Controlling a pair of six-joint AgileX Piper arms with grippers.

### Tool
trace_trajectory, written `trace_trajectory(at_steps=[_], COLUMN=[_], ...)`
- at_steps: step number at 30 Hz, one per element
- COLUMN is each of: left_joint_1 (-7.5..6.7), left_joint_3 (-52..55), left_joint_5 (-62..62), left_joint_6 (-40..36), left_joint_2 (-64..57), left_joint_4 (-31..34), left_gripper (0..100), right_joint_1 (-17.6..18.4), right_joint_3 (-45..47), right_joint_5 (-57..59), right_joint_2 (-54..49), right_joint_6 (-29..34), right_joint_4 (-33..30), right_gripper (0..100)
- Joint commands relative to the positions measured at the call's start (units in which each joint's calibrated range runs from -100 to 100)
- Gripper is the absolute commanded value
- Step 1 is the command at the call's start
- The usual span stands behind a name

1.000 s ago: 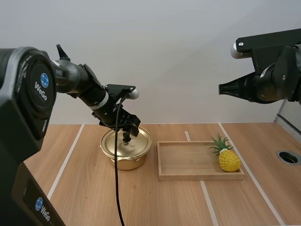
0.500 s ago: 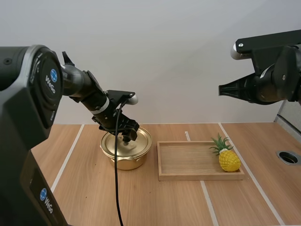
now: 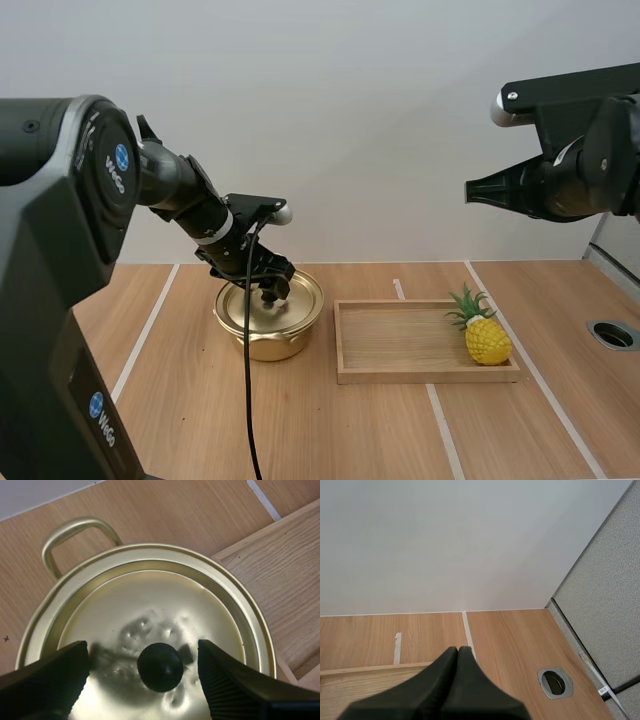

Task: Open the pot, put the pineapple inside, and close it

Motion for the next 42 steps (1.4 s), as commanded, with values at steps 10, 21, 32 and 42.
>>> trace_trajectory(at_steps=[10,21,32,42], left_joint_1=[-0.13,-0.13,-0.13,-0.13], left_joint_3=[0.09,-0.51,-11.40,-15.67], left_joint_5=[7.40,7.02,6.66,-15.64], left_joint_6=[-1.72,-2.49,-3.99,-3.99], left_joint_2=[0.48,-1.92,-14.39,-30.24], left_joint_4=[0.14,-0.43,-2.93,-7.03], left_gripper=[1,1,1,1], right_joint_1=[-0.26,-0.26,-0.26,-0.26], right_joint_3=[-0.67,-0.67,-0.67,-0.67], right_joint_5=[-0.47,-0.32,-0.32,-0.33], right_joint_2=[-0.22,-0.22,-0.22,-0.22], right_joint_6=[-0.53,-0.53,-0.53,-0.53], right_joint_4=[0.02,0.02,0.02,0.13], right_gripper=[0,0,0,0])
